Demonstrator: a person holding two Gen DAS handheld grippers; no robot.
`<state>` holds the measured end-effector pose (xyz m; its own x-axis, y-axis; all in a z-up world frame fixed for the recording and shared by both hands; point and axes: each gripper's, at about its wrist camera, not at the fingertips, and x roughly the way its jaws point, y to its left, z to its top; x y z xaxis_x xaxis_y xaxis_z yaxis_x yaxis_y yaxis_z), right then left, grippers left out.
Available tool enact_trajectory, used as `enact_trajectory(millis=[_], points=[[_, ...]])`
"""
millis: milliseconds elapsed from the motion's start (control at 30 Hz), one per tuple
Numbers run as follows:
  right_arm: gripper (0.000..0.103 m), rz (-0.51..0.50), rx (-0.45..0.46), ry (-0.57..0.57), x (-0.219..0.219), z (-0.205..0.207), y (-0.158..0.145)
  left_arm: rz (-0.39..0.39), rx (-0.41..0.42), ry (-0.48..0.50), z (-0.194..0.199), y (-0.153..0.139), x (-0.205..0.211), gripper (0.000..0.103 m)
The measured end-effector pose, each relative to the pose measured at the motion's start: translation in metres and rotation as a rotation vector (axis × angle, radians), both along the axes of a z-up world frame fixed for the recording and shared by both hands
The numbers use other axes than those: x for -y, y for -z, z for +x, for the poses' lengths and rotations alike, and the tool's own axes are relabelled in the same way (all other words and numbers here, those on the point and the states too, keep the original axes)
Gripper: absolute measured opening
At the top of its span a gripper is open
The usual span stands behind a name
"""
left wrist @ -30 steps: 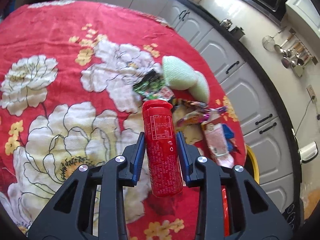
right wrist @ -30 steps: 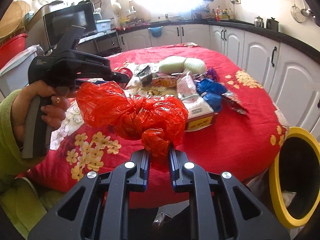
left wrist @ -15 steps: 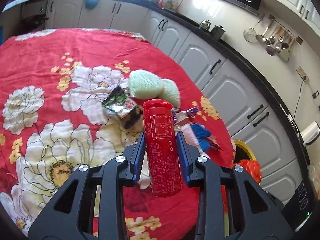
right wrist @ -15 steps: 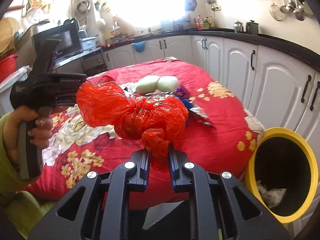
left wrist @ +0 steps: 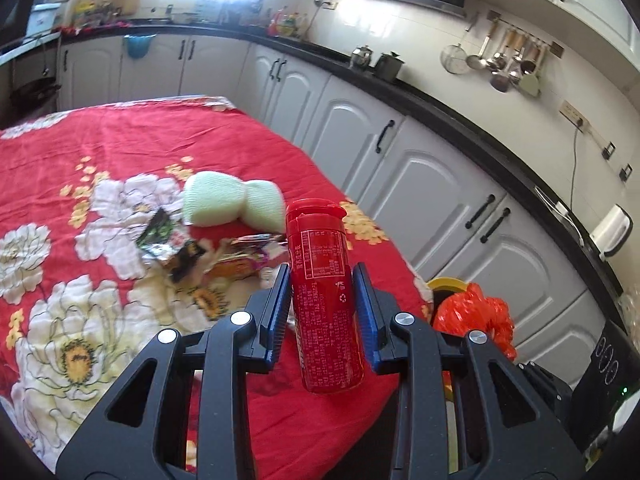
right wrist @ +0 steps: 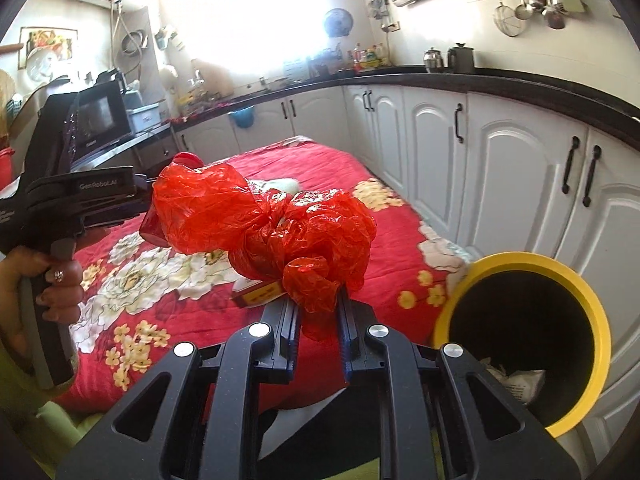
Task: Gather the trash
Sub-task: 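Carry the red can and red bag over the bin with both tools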
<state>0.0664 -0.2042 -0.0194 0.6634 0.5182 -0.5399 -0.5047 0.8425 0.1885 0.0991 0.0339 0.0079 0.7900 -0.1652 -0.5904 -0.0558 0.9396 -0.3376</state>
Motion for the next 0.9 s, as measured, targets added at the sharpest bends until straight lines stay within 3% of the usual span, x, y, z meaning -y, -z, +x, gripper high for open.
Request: enact_trajectory(millis=[900], points=[[0.015, 0.057, 0.017, 0.207, 0.089, 0.014, -0.01, 0.061, 0.045, 0.188, 0.025, -0.007, 0.098, 0.024]])
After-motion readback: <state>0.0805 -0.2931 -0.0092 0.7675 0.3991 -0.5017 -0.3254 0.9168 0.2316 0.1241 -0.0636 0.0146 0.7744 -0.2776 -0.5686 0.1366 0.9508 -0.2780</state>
